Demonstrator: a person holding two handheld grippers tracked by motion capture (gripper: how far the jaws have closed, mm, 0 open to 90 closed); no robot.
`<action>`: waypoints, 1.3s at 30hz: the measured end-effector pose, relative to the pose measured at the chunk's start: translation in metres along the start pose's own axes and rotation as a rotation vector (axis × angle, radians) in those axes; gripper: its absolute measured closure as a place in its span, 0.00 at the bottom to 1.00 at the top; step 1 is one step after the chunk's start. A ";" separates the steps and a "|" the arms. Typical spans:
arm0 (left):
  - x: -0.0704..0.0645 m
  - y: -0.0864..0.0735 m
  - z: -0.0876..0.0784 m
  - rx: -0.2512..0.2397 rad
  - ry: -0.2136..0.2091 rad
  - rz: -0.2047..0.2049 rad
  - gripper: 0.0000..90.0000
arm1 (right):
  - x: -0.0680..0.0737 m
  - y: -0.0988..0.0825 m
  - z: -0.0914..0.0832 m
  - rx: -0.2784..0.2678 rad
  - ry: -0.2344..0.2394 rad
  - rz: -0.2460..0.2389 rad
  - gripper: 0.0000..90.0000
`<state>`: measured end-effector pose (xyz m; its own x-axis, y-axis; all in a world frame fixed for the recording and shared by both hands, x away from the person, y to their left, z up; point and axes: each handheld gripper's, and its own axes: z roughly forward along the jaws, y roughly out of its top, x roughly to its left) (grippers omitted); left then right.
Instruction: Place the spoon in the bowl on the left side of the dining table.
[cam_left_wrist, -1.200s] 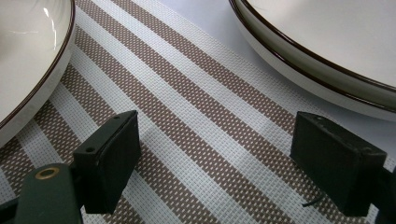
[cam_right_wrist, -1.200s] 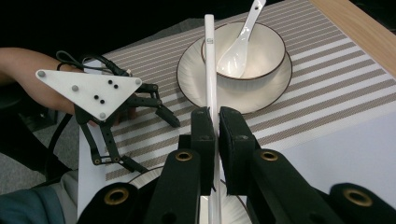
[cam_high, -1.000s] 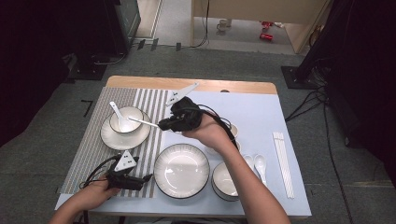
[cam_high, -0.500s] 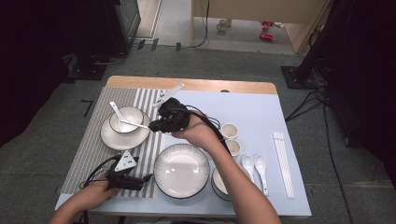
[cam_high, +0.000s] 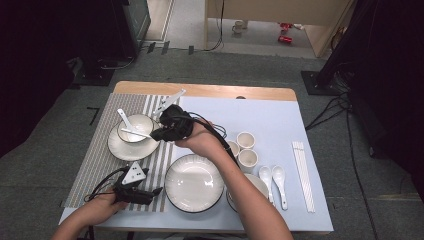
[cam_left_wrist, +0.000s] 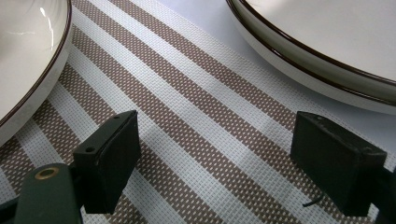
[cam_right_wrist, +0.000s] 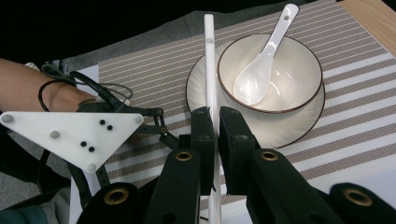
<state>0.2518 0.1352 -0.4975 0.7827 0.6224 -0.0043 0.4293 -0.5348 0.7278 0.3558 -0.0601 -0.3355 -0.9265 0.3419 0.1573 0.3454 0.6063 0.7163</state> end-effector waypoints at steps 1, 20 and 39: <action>0.000 0.000 0.000 0.000 0.000 0.000 0.18 | 0.001 0.002 0.001 -0.001 -0.001 -0.001 0.95; 0.001 0.000 0.000 0.003 -0.006 0.005 0.18 | 0.001 0.014 0.043 0.005 0.003 -0.026 0.95; 0.000 -0.002 -0.002 0.000 -0.013 0.011 0.18 | -0.008 0.002 0.076 -0.001 0.001 -0.027 0.95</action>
<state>0.2503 0.1372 -0.4976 0.7932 0.6089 -0.0052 0.4206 -0.5417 0.7278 0.3757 -0.0072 -0.3867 -0.9356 0.3246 0.1388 0.3202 0.6146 0.7209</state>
